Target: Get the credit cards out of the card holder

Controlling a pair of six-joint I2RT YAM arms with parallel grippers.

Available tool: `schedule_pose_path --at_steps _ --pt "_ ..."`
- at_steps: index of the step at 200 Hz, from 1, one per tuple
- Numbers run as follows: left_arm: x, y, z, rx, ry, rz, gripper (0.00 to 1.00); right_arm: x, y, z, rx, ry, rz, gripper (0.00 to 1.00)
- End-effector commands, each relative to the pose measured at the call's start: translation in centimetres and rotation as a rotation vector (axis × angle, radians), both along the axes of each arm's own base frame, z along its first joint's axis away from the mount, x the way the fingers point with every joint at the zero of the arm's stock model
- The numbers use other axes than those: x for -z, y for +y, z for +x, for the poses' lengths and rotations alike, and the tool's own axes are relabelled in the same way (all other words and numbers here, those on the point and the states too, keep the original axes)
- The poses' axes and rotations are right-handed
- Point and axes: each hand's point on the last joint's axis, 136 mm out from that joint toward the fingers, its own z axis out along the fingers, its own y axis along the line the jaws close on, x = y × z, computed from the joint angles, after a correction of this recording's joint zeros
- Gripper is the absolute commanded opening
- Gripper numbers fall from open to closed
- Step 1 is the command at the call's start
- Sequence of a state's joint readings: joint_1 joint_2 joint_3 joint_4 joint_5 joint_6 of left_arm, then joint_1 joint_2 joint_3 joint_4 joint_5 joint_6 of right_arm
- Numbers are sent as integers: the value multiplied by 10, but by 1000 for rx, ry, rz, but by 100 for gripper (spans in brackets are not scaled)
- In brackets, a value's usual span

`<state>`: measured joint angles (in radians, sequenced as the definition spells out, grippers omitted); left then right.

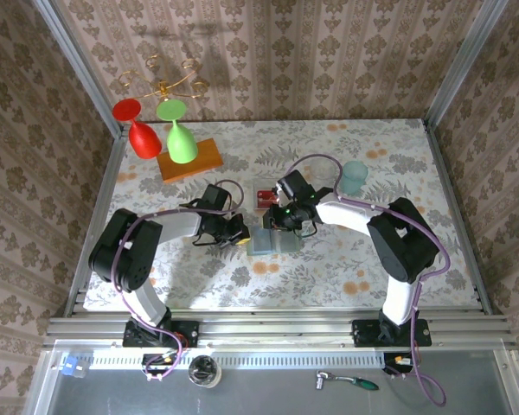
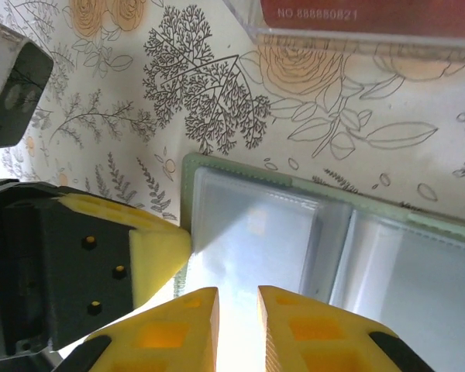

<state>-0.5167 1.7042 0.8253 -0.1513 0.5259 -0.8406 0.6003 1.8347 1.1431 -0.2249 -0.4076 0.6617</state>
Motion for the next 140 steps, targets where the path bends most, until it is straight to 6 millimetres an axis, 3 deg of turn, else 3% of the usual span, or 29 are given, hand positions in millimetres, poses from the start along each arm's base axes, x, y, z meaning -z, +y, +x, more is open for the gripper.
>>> schedule_pose_path --at_steps 1,43,140 --pt "8 2 -3 0 17 15 3 -13 7 -9 25 43 68 22" --pt "12 1 -3 1 22 12 3 0 11 -19 14 138 74 25" --pt "13 3 -4 -2 29 3 3 14 13 -20 5 169 51 31"
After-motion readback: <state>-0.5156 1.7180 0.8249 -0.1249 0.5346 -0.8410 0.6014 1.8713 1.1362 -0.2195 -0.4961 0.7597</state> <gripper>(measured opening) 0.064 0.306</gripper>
